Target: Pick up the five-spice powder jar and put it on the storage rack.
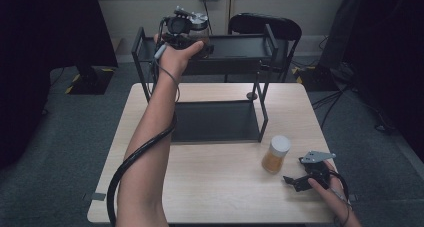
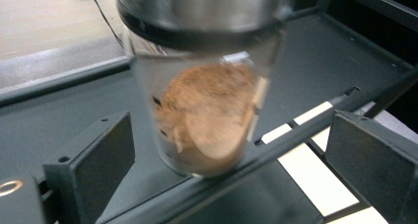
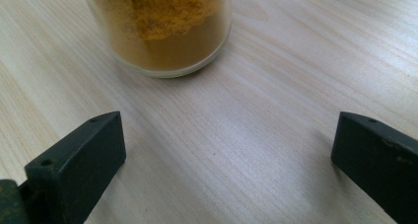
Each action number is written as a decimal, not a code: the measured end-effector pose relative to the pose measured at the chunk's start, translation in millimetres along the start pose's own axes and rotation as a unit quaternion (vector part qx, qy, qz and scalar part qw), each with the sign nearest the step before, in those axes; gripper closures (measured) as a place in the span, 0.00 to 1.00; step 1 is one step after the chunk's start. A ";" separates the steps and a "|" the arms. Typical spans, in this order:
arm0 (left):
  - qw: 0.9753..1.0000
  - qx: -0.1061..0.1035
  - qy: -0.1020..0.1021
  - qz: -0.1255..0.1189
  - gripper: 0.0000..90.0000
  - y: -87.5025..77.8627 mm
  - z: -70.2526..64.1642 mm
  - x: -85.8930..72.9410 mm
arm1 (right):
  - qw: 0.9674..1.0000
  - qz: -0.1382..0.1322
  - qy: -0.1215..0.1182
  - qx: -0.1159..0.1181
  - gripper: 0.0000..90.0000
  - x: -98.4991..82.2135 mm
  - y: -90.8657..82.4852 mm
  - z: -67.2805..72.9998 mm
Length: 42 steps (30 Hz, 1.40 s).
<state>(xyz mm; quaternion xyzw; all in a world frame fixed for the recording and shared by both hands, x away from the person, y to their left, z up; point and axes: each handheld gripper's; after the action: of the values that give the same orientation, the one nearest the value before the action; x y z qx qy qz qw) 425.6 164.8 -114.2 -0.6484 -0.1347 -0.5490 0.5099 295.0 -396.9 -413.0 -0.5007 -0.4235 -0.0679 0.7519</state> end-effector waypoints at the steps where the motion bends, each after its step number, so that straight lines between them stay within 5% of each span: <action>1: 1.000 -0.002 0.003 -0.002 0.04 -2.1 -2.8 -2.8 | 1.000 0.000 0.000 0.000 0.00 0.0 0.0 0.0; 15: 0.999 -0.037 0.002 -0.024 0.01 -6.4 -16.6 -35.7 | 1.000 -0.001 -0.001 0.000 0.00 -0.1 0.0 -0.2; 42: 0.998 -0.054 0.013 -0.017 0.01 9.4 -38.9 -91.2 | 1.000 -0.001 0.000 0.000 0.00 -1.2 -0.6 0.5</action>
<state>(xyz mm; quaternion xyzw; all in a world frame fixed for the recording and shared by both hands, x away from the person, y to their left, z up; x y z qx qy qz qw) 377.2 164.3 -201.3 -0.6658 -0.1089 -0.5723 0.4662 293.7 -397.2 -413.3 -0.5004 -0.4244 -0.0686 0.7515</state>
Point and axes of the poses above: each handheld gripper's, and its own axes: y roughly forward along the jaws, x roughly out of its top, z roughly to its left, and after that the axes turned 13 degrees about y, right-handed
